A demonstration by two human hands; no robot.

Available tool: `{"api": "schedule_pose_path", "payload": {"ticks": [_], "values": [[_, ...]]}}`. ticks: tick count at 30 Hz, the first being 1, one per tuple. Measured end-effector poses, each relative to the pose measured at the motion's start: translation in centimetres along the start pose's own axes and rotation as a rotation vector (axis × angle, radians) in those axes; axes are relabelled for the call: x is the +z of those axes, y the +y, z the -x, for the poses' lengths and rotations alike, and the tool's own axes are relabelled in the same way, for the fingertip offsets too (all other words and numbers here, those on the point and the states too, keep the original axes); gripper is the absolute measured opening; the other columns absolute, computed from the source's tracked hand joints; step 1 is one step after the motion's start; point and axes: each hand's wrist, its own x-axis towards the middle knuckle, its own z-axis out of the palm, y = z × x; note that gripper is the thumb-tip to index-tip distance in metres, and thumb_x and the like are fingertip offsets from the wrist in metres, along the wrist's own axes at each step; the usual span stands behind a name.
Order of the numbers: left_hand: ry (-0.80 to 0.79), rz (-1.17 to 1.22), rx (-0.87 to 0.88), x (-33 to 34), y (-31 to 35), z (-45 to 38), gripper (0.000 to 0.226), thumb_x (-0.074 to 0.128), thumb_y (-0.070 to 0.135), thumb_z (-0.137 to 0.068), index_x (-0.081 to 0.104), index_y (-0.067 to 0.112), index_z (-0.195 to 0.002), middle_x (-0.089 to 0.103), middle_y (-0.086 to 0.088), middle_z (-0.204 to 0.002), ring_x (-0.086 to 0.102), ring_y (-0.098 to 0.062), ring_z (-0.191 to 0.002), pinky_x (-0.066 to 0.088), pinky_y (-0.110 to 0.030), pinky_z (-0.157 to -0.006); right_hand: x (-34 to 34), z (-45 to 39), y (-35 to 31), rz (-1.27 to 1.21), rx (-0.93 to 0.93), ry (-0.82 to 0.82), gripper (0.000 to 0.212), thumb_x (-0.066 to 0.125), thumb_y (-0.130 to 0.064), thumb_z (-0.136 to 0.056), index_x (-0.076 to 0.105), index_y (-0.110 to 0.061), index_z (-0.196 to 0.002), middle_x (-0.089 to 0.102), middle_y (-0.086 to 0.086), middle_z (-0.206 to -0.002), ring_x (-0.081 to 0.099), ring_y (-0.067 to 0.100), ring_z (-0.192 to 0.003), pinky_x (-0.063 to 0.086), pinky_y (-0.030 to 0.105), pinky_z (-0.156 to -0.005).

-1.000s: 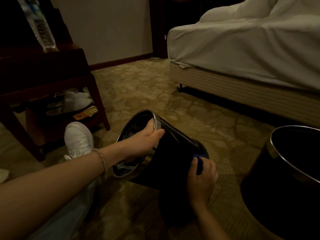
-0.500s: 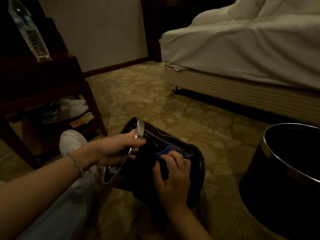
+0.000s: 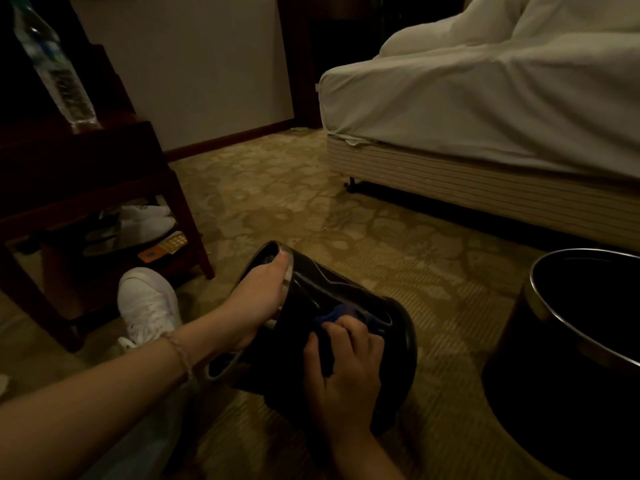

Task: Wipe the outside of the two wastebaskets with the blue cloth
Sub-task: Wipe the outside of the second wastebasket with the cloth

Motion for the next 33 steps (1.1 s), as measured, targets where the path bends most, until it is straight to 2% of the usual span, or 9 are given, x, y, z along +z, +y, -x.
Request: {"api": "schedule_pose_path", "payload": {"ticks": [5, 11, 13, 16, 19, 22, 24, 27, 33], "values": [[-0.052, -0.001, 0.045, 1.4, 0.0, 1.0, 0.055, 0.029, 0.052, -0.1, 0.072, 0.017, -0.094, 0.077, -0.005, -0.092, 0.071, -0.02, -0.092, 0.049, -0.041, -0.093, -0.5, -1.4, -2.6, -0.034, -0.092, 0.023, 0.02, 0.053, -0.042, -0.093, 0.059, -0.027, -0.104, 0.06, -0.005, -0.111, 0.049, 0.017, -0.092, 0.044, 0.026, -0.069], [0.024, -0.189, 0.17, 2.2, 0.2, 0.9, 0.053, 0.026, 0.046, -0.103, 0.065, 0.015, -0.084, 0.067, 0.007, -0.079, 0.065, -0.015, -0.082, 0.046, -0.027, -0.069, -1.3, -2.3, -0.4, -0.084, -0.167, 0.004, 0.024, 0.052, -0.043, -0.096, 0.06, -0.024, -0.109, 0.061, -0.004, -0.112, 0.051, 0.019, -0.093, 0.046, 0.025, -0.07], [0.002, -0.194, 0.195, 2.0, 0.0, 1.0, 0.056, 0.025, 0.047, -0.102, 0.066, 0.009, -0.093, 0.07, -0.005, -0.085, 0.067, -0.024, -0.082, 0.052, -0.032, -0.07, -1.6, -2.2, 0.9, -0.074, -0.146, 0.003, 0.026, 0.052, -0.042, -0.097, 0.064, -0.021, -0.107, 0.062, -0.004, -0.112, 0.052, 0.02, -0.093, 0.047, 0.026, -0.071], [-0.029, -0.195, 0.184, 1.5, -0.1, 1.1, 0.059, 0.024, 0.045, -0.103, 0.066, 0.005, -0.094, 0.072, -0.014, -0.089, 0.069, -0.022, -0.074, 0.056, -0.029, -0.063, -2.1, -1.6, 4.4, 0.007, -0.058, 0.03, 0.027, 0.053, -0.036, -0.094, 0.069, -0.016, -0.103, 0.064, -0.001, -0.109, 0.056, 0.025, -0.092, 0.04, 0.018, -0.081], [-0.03, -0.197, 0.192, 1.1, 0.0, 1.0, 0.064, 0.026, 0.047, -0.102, 0.062, -0.005, -0.1, 0.07, -0.022, -0.088, 0.068, -0.033, -0.079, 0.056, -0.041, -0.077, -2.5, -0.6, 7.1, 0.055, -0.006, 0.02, 0.03, 0.052, -0.035, -0.094, 0.07, -0.013, -0.102, 0.065, 0.001, -0.107, 0.058, 0.029, -0.09, 0.035, 0.017, -0.082], [-0.05, -0.222, 0.188, 1.1, 0.0, 0.8, 0.06, 0.024, 0.044, -0.103, 0.063, -0.002, -0.098, 0.069, -0.009, -0.077, 0.067, -0.013, -0.064, 0.054, -0.027, -0.063, -2.4, -0.4, 6.5, 0.029, 0.112, 0.013, 0.029, 0.049, -0.038, -0.093, 0.067, -0.018, -0.102, 0.063, -0.001, -0.107, 0.056, 0.028, -0.092, 0.04, 0.027, -0.08], [-0.038, -0.276, 0.231, 1.6, -0.1, 0.9, 0.052, 0.023, 0.04, -0.104, 0.063, 0.012, -0.088, 0.067, 0.001, -0.074, 0.062, 0.003, -0.054, 0.049, -0.013, -0.05, -2.4, -1.3, 4.4, -0.006, 0.141, 0.013, 0.027, 0.048, -0.04, -0.092, 0.065, -0.021, -0.101, 0.062, -0.004, -0.107, 0.054, 0.025, -0.094, 0.039, 0.027, -0.078], [-0.022, -0.368, 0.339, 2.5, -0.3, 1.0, 0.041, 0.028, 0.033, -0.105, 0.058, 0.02, -0.08, 0.062, 0.005, -0.076, 0.058, 0.015, -0.059, 0.042, -0.004, -0.053, -2.4, -3.4, 0.3, -0.044, 0.023, -0.052, 0.028, 0.047, -0.044, -0.094, 0.064, -0.024, -0.102, 0.06, -0.006, -0.11, 0.05, 0.017, -0.098, 0.035, 0.019, -0.078], [-0.064, -0.341, 0.362, 2.0, -0.4, 1.0, 0.054, 0.026, 0.036, -0.105, 0.061, 0.005, -0.079, 0.062, -0.004, -0.067, 0.057, -0.004, -0.057, 0.044, -0.026, -0.064, -2.3, -5.4, -0.7, -0.102, -0.079, -0.072, 0.021, 0.053, -0.04, -0.093, 0.065, -0.024, -0.096, 0.06, -0.012, -0.104, 0.048, 0.014, -0.088, 0.039, 0.017, -0.069]]}}
